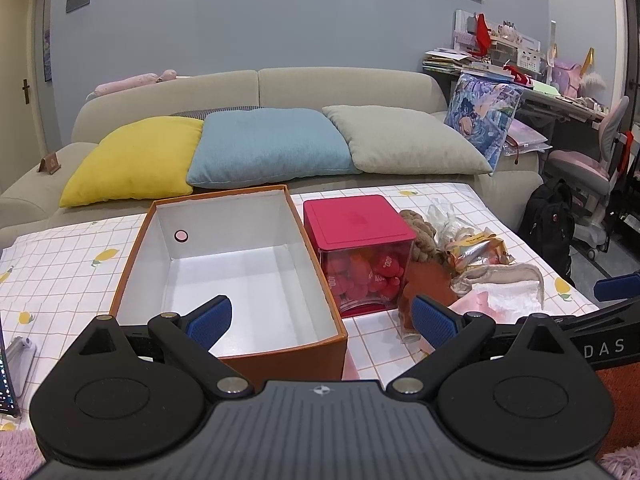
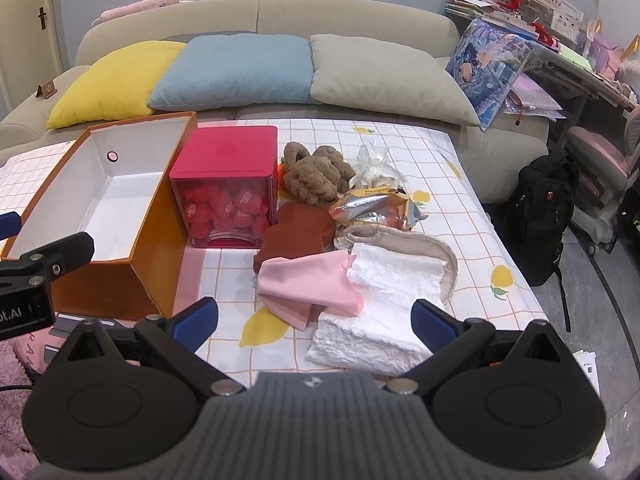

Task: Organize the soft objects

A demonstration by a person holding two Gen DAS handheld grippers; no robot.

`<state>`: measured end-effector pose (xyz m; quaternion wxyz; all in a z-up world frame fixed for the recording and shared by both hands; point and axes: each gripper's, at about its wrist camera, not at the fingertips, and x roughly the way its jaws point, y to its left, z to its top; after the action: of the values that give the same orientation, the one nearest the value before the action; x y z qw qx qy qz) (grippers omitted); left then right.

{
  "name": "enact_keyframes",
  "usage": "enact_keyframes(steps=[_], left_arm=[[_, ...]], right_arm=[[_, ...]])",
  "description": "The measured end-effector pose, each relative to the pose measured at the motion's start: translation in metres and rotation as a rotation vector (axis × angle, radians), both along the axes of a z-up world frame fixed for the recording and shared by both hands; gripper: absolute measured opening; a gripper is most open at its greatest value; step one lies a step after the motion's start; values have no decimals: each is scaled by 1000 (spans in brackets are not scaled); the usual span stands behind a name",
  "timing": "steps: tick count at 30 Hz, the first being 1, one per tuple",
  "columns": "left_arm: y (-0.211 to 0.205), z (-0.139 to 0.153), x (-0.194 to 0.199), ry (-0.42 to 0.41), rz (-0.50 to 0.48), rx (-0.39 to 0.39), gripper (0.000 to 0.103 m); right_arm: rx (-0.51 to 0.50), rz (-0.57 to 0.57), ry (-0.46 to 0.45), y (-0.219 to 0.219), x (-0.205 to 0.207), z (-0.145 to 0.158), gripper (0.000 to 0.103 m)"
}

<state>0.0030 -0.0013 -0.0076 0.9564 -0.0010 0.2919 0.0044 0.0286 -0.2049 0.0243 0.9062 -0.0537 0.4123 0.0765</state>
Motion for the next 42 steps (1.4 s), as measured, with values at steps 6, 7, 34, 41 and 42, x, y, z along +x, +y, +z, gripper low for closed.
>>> enact_keyframes(steps=[6,7,34,41,42], left_arm=[[0,-1,0,1,0,0,103],[0,-1,0,0,0,0,103],[-2,-7,-1,7,-6,5,103],[-4,-8,-1,10,-8,7,103],[-4,-8,-1,10,-9,9,103]], right_arm=[[-2,-5,6,0,0,0,100],[-3,-5,6,0,1,0,100],[-12,-18,25,-1,1,-2,100],[-12,-23,36,0,4,-2,100],[-13,-24,37,0,4,-3,100]])
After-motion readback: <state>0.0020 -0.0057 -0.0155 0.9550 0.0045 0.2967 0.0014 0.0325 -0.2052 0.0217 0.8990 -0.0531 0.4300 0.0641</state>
